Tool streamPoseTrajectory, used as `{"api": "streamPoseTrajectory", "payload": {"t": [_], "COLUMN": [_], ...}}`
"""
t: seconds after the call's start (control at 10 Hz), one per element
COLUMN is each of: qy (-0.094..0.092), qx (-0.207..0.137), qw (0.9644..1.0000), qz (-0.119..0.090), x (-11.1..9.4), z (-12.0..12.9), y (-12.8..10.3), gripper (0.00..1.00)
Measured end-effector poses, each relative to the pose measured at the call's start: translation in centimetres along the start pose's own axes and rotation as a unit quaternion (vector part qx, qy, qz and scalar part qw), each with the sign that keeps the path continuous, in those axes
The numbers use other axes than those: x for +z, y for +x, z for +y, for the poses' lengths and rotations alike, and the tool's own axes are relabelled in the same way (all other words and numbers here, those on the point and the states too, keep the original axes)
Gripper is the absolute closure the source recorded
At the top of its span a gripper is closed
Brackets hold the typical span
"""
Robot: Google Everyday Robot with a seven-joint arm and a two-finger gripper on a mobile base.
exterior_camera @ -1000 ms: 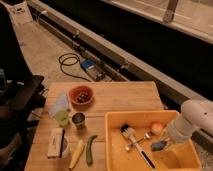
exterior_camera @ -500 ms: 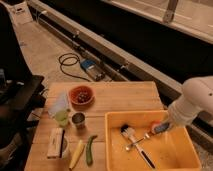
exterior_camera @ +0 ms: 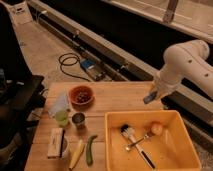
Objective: Place sponge in metal cup
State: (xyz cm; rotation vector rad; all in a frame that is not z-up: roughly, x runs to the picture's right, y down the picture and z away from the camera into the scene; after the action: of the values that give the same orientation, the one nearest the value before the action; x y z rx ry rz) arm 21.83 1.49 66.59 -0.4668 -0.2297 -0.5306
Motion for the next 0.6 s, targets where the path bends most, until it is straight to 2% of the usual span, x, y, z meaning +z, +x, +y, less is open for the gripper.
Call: {"api": "streamPoseTrajectory", "payload": {"t": [0.2, 0.6], "qy": [0.018, 0.018], "qx": [-0.036, -0.037], "qw": [0.9989, 0.9989], "qz": [-0.025, -0.024], "x": [1.2, 1.2], "z": [-3.9, -4.0], "y": [-2.5, -2.5], "gripper": [1.00, 1.00]}}
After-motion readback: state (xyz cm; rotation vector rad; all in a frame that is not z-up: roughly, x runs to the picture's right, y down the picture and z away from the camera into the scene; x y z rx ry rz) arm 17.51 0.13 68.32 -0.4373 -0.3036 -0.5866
